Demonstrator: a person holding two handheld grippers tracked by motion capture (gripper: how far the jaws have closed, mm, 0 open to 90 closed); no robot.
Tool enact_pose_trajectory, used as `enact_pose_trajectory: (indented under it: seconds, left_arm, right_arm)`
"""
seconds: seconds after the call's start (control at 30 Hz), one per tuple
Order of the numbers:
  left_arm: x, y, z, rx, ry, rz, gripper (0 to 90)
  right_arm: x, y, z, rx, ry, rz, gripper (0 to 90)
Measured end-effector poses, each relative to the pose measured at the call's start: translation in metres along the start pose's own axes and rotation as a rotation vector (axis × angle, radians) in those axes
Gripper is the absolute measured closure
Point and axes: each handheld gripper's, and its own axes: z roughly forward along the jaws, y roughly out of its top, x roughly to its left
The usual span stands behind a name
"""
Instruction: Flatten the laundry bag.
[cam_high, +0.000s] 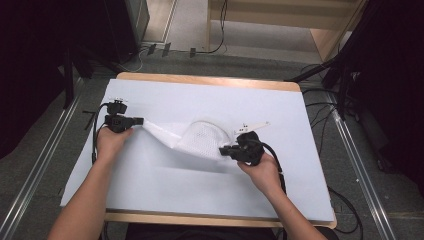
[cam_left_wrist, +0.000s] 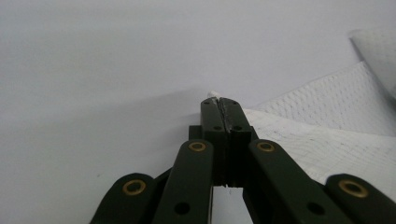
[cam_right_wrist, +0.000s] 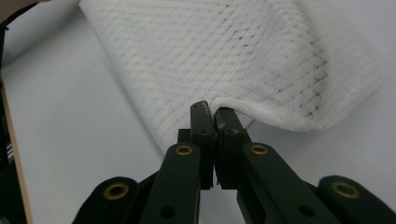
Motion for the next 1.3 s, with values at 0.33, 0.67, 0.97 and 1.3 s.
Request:
enact_pose_trajectory:
  seconds: [0.33,0.67,0.97,1.3]
  left_arm:
    - [0.001,0.0,-0.002,0.0,-0.038,-0.008,87.9]
    - [-0.005,0.004,-0.023,-0.031,-0.042,0.029,78.6]
    - [-0.047,0.01,-0.019,0.003,-0.146,0.117,90.0]
    - [-0.082,0.01,0.011,0.058,-0.201,0.163,90.0]
  right_arm:
    - [0.015,-0.012,0.005,0.034,0.03,-0.014,83.8]
    - [-0.002,-0.008,-0.032,-0.057,-0.023,0.01,71.2]
    - [-0.029,-0.012,-0.043,-0.076,-0.091,0.067,73.9]
    - [-0.037,-0.015,-0.031,-0.053,-0.112,0.061,70.3]
